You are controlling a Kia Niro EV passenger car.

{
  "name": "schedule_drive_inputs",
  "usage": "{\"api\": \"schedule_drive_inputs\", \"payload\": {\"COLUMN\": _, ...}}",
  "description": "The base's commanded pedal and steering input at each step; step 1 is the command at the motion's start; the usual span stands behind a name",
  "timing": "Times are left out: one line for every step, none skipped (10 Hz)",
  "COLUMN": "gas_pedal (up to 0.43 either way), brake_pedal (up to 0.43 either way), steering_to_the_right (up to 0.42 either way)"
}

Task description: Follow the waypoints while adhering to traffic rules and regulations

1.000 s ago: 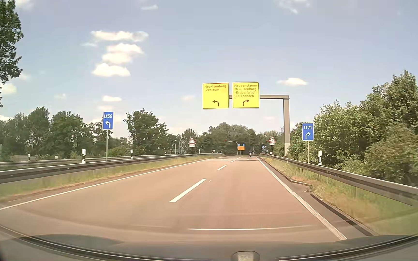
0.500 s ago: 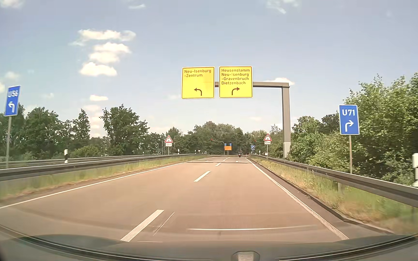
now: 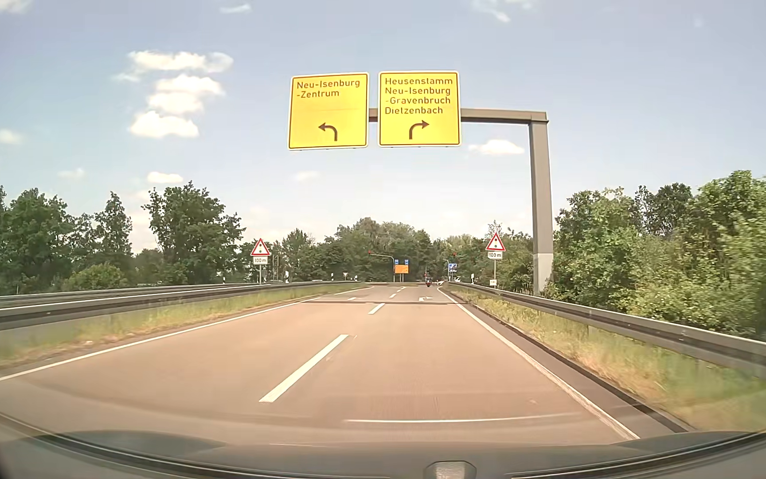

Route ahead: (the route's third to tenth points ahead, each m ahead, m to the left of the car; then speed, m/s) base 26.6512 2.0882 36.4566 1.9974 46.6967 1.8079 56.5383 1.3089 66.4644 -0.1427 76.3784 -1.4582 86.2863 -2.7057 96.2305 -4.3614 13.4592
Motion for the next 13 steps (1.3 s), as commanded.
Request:
{"api": "schedule_drive_inputs", "payload": {"gas_pedal": 0.000, "brake_pedal": 0.030, "steering_to_the_right": 0.008}}
{"api": "schedule_drive_inputs", "payload": {"gas_pedal": 0.000, "brake_pedal": 0.030, "steering_to_the_right": 0.008}}
{"api": "schedule_drive_inputs", "payload": {"gas_pedal": 0.000, "brake_pedal": 0.030, "steering_to_the_right": 0.008}}
{"api": "schedule_drive_inputs", "payload": {"gas_pedal": 0.000, "brake_pedal": 0.030, "steering_to_the_right": 0.008}}
{"api": "schedule_drive_inputs", "payload": {"gas_pedal": 0.000, "brake_pedal": 0.030, "steering_to_the_right": 0.008}}
{"api": "schedule_drive_inputs", "payload": {"gas_pedal": 0.000, "brake_pedal": 0.030, "steering_to_the_right": 0.007}}
{"api": "schedule_drive_inputs", "payload": {"gas_pedal": 0.000, "brake_pedal": 0.030, "steering_to_the_right": 0.005}}
{"api": "schedule_drive_inputs", "payload": {"gas_pedal": 0.000, "brake_pedal": 0.030, "steering_to_the_right": 0.005}}
{"api": "schedule_drive_inputs", "payload": {"gas_pedal": 0.000, "brake_pedal": 0.030, "steering_to_the_right": 0.005}}
{"api": "schedule_drive_inputs", "payload": {"gas_pedal": 0.000, "brake_pedal": 0.030, "steering_to_the_right": 0.004}}
{"api": "schedule_drive_inputs", "payload": {"gas_pedal": 0.000, "brake_pedal": 0.030, "steering_to_the_right": 0.003}}
{"api": "schedule_drive_inputs", "payload": {"gas_pedal": 0.000, "brake_pedal": 0.030, "steering_to_the_right": 0.003}}
{"api": "schedule_drive_inputs", "payload": {"gas_pedal": 0.000, "brake_pedal": 0.030, "steering_to_the_right": 0.003}}
